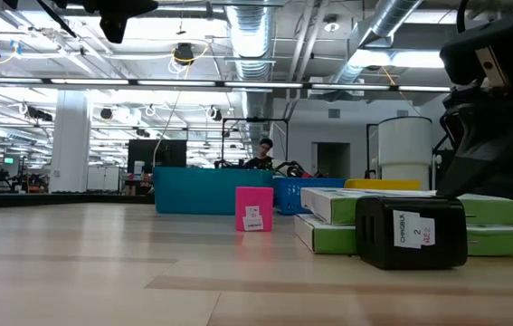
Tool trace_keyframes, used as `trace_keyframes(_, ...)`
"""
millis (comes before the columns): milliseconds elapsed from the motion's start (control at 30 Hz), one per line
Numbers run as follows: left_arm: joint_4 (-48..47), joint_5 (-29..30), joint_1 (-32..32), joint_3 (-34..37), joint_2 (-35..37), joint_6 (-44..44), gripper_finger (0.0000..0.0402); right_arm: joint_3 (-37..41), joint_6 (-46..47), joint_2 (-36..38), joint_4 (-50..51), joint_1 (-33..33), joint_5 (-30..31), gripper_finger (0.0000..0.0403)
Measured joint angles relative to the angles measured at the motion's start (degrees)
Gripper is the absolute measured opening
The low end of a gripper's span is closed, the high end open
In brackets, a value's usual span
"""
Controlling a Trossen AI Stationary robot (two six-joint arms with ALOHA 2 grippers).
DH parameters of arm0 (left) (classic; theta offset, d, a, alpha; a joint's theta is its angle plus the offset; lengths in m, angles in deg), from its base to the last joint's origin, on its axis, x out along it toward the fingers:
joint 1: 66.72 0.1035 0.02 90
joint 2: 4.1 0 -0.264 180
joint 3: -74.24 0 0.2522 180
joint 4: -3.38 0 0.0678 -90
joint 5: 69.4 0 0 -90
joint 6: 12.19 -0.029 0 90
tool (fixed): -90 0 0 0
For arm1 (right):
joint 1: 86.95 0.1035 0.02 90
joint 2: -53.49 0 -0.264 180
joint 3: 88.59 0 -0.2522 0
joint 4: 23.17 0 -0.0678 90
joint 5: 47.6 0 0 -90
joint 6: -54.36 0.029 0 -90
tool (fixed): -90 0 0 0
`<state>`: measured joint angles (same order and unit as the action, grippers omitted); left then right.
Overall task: Pick and place items into bin
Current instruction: Put the card reader box into the yellow basket
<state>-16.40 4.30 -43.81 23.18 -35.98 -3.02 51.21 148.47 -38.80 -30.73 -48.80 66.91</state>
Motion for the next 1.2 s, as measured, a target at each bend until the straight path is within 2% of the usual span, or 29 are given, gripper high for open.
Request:
trace_keyframes(433, -1.1, 0.0, 0.0, 0.0, 0.0, -0.5, 0.0130, -0.1, -1.1, 0.1, -0.4, 0.1, -0.5, 0.0074)
trace_keyframes(1200, -1.0, 0.1, 0.0, 0.0, 0.0, -0.5, 0.0130, -0.1, -4.5, 7.7, 6.9, 0.3, -0.6, 0.0071)
